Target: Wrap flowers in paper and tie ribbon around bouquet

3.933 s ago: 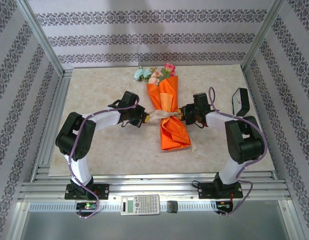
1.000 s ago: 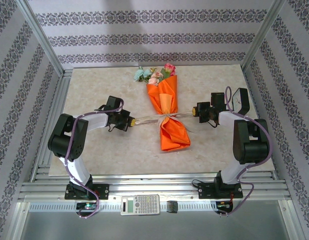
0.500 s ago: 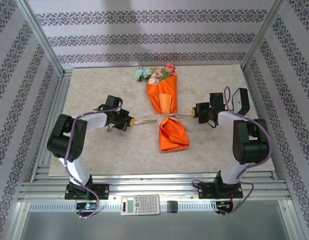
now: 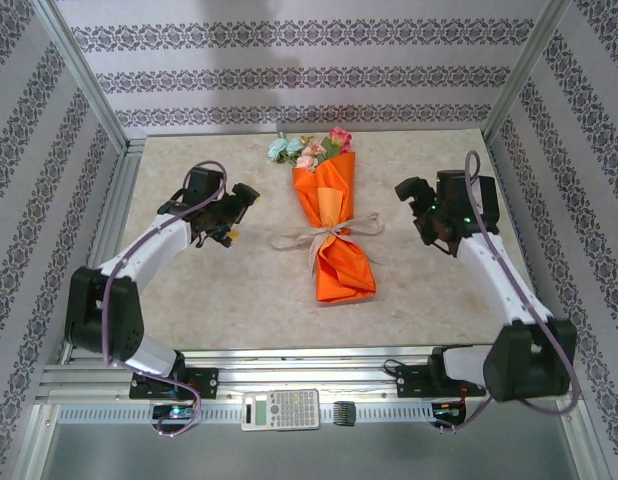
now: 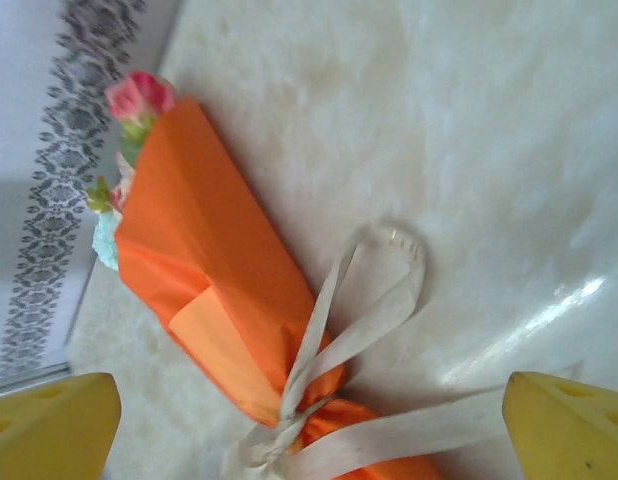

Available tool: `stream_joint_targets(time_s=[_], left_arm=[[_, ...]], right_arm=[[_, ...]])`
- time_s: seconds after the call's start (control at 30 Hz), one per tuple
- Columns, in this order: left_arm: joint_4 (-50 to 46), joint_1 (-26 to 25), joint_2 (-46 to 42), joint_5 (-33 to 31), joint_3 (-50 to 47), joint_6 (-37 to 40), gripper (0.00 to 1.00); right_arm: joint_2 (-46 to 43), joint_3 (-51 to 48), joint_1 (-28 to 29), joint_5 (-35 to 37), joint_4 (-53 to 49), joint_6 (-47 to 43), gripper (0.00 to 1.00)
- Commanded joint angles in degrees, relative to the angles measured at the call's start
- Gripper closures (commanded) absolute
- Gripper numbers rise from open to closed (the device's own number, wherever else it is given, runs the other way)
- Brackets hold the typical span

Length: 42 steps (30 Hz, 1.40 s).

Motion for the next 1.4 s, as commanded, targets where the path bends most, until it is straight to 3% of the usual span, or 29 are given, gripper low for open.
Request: stream_joint_targets(time_s=[0.0,0.07,0.13,0.2,0.27,0.33,0.5,0.57,0.73,0.8,0.87,1.0,1.2,1.27,1.33,1.37], left_arm=[[-7.32,0.56,-7.62,-10.71,1.38,14.77,0.00],[-11.09,0.45,-12.81,-20.72,0.25,19.09,0.00],[-14.02,-0.08,-18.73,-35.60,-3.46,20.97,0.00],[-13.47,-0.07,-23.36,-45.95,-8.24,25.71,0.00],[-3.97,-0.10,-27.44,-49.00,-15.67,38.42,0.00],[1.68,0.02,-30.58,-51.24,-22.20,45.34,0.00],[8.67,0.82,-29.42,-49.21,-30.12,58.17,0.01],[14.82,1.17,-27.88,-47.02,-33.89,61.84,0.01],[40.07,3.61,-23.80,-42.37,-44.23,63.73,0.01],[40.95,5.66,-20.37,-39.65,-42.66,63.17,0.01],[48.86,6.89,-17.34,-35.71,-43.14,63.69,0.01],[61.95,9.88,-10.60,-30.60,-43.59,63.06,0.01],[83.95,13.21,3.08,-25.89,-45.42,62.03,0.01],[79.03,13.48,3.06,-22.88,-44.31,62.11,0.01],[89.26,13.39,7.54,-22.61,-46.11,63.05,0.01],[89.81,13.48,8.21,-22.34,-46.23,63.12,0.01]], right_arm=[[-6.64,-0.81,-0.49,11.99,-7.24,-19.25,0.02],[-10.68,-3.95,-0.40,20.15,-7.29,-23.82,0.02],[-15.74,-12.16,-1.04,24.67,0.10,-30.69,0.02],[-19.63,-20.67,-1.14,26.17,10.41,-37.49,0.02],[-21.87,-29.43,-0.24,25.16,23.49,-45.63,0.02],[-21.98,-33.60,1.12,25.40,30.69,-51.57,0.02],[-10.95,-33.72,0.58,19.66,35.55,-52.86,0.02],[-6.61,-34.90,0.39,17.45,43.25,-53.47,0.02],[5.58,-33.64,-1.89,10.01,61.37,-53.29,0.02],[8.95,-30.63,-2.46,7.79,61.13,-56.01,0.02],[12.46,-30.62,-3.65,6.27,65.04,-55.57,0.02],[17.95,-35.50,-5.02,4.16,79.72,-54.10,0.02],[16.84,-35.37,-4.05,7.40,77.56,-54.79,0.02],[17.15,-34.16,-3.49,8.17,75.66,-55.19,0.02],[17.27,-33.55,-3.16,7.27,74.75,-56.02,0.02],[17.26,-33.53,-2.99,7.69,74.73,-56.10,0.02]])
